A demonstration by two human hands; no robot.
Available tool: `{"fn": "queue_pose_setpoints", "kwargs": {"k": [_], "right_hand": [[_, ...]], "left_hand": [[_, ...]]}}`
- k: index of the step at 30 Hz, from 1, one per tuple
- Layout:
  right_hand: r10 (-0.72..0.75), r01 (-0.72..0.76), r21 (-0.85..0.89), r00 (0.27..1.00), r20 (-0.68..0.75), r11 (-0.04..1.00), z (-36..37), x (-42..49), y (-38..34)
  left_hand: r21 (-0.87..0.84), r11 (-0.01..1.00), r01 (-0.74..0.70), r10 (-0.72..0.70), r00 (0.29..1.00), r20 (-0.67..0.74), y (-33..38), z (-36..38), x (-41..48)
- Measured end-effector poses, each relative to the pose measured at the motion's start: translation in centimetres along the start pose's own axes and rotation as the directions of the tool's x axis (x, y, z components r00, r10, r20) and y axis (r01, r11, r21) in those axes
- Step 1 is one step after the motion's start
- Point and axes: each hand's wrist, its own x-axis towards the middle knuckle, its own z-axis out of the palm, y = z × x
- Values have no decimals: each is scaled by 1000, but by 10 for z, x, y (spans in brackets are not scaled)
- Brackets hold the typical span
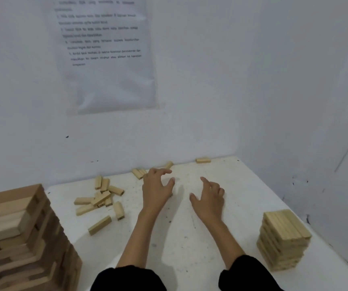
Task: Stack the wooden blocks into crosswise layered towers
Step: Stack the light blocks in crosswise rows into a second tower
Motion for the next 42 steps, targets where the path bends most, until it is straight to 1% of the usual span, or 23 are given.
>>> {"fn": "queue_pose_setpoints", "kwargs": {"k": [3,7,9,12,15,18,22,24,26,27,29,31,33,36,38,40,42], "right_hand": [[8,-15,-120,998,-66,993,18,28,6],[53,-76,-197,992,-117,977,30,78,5],[100,-130,-179,981,-168,975,33,98,4],[162,-191,-104,958,-237,976,38,120,0],[199,-222,-43,934,-296,974,41,136,-3],[211,-239,-39,915,-344,970,42,145,0],[222,-239,-4,908,-355,971,41,147,0],[209,-186,97,900,-381,978,40,142,-2],[110,-48,172,921,-374,984,41,131,-6],[24,34,166,940,-339,986,43,123,-9],[-155,188,138,963,-220,972,51,108,-19],[-288,304,167,951,-116,938,60,95,-31],[-381,389,201,921,-76,899,66,89,-40],[-440,436,103,898,11,894,73,88,-41],[-440,438,36,896,59,898,75,90,-39],[-444,443,31,895,42,896,76,90,-38],[-431,431,81,902,-14,899,75,91,-39]], "left_hand": [[7,999,35,-34,993,-114,-29,18,13],[17,1000,8,-4,975,-221,-47,28,31],[59,998,-23,36,971,-237,-52,28,41],[70,997,-44,61,959,-275,-57,29,49],[56,997,-60,75,948,-309,-58,29,48],[40,995,-88,96,927,-363,-60,27,48],[19,999,-44,48,914,-403,-66,19,49],[19,1000,-19,26,896,-443,-70,11,49],[34,999,22,-4,892,-451,-76,4,50],[44,997,57,-32,899,-436,-78,2,51],[61,991,120,-85,911,-403,-83,-3,52],[74,988,135,-97,920,-380,-86,-7,53],[113,984,141,-98,942,-321,-88,-11,53],[204,969,138,-93,972,-217,-93,-12,52],[210,969,131,-89,976,-196,-95,-13,52],[213,970,118,-77,978,-192,-97,-15,52],[247,962,117,-74,982,-174,-98,-16,51]]}}
